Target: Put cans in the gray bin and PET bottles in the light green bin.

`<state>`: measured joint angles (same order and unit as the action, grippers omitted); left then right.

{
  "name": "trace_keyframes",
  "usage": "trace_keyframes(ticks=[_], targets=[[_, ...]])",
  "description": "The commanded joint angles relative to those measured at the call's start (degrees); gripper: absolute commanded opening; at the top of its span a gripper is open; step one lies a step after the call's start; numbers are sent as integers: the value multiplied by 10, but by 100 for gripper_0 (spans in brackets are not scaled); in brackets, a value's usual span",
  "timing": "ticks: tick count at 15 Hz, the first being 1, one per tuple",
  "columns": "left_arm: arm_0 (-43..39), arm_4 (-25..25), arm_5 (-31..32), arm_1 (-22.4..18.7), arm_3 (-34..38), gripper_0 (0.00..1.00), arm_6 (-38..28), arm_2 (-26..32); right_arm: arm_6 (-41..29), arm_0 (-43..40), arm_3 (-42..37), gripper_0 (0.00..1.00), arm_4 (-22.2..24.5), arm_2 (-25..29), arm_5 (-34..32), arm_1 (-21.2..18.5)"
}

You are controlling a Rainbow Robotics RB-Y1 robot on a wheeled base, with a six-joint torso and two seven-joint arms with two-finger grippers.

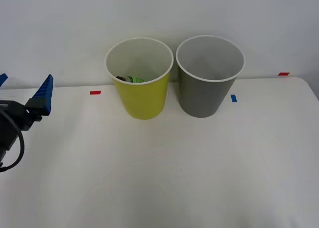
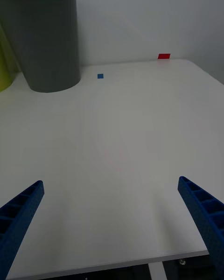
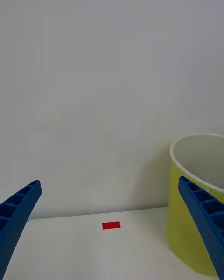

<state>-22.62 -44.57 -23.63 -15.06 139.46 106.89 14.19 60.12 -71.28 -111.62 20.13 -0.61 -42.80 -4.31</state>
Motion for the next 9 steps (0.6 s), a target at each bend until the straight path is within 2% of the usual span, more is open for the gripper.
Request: trace_keyframes(ticks=[1, 7, 9], targets=[[-69, 14, 78, -30, -1, 100, 6, -36, 0, 0, 0, 100, 0, 0, 0, 0], [-113, 15, 108, -39, -1, 100, 17, -47, 0, 0, 0, 100, 0, 0, 0, 0], [-122, 40, 156, -48, -22, 100, 11, -64, 0, 0, 0, 100, 0, 0, 0, 0]])
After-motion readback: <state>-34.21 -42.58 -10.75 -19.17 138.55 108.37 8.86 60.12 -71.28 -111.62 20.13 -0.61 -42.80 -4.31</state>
